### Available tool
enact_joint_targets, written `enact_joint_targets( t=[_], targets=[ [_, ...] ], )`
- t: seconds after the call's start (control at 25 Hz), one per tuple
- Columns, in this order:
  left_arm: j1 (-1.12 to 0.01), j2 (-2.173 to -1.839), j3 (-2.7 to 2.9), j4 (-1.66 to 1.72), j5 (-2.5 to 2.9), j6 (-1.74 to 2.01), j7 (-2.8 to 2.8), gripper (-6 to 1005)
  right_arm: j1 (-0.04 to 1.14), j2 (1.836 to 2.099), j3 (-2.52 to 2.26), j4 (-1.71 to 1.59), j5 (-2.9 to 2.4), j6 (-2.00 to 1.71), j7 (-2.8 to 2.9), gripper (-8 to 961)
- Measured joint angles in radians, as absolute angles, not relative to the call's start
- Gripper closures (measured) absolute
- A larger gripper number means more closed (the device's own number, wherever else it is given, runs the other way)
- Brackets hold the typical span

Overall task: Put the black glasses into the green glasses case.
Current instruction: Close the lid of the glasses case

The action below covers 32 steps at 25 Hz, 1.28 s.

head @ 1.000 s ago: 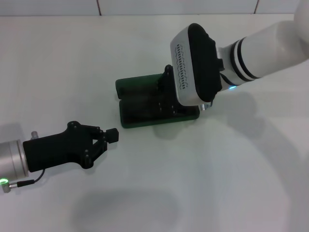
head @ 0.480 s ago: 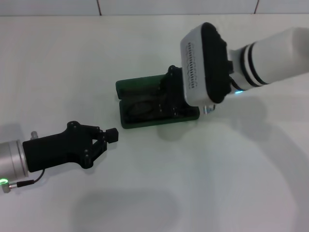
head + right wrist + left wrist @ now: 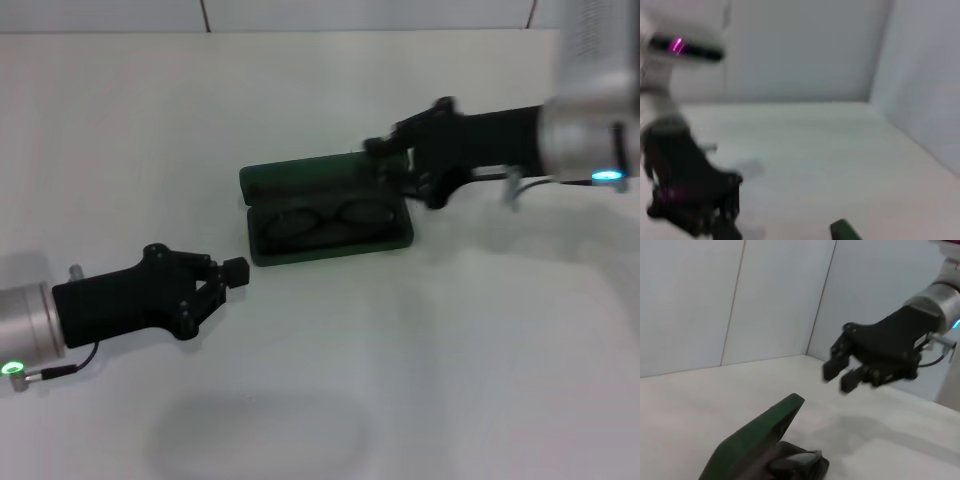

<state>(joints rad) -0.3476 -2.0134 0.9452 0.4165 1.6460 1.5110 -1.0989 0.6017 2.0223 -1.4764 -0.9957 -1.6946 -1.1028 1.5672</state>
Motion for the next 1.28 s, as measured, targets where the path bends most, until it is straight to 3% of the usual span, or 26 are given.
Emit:
enact_joint_targets(
  t=[0.32, 0.56, 0.76, 0.88, 1.28],
  targets=[
    [-0.383, -2.028, 0.944, 0.418, 1.644, 1.453, -1.141, 960, 0.520, 2.015, -1.065, -0.739, -1.613, -1.416, 1.399, 739],
    [-0.417, -2.039, 0.943, 0.415, 1.643, 1.392, -1.167, 959, 0.455, 2.012, -0.979, -0.585, -1.613, -1.437, 1.188, 658],
    [-0.458, -2.045, 0.943, 0.414, 1.647, 1.298, -1.189, 959, 0.445, 2.017, -0.988, -0.476, -1.626, -1.430, 1.016, 376],
    [-0.483, -2.049, 0.950, 0.413, 1.658, 1.234, -1.204, 958, 0.448, 2.021, -0.988, -0.427, -1.628, -1.437, 0.940, 269],
    [-0.512, -2.067, 0.949, 0.416, 1.718, 1.106, -1.215, 957, 0.452, 2.023, -1.010, -0.414, -1.628, -1.439, 0.917, 269]
  ],
)
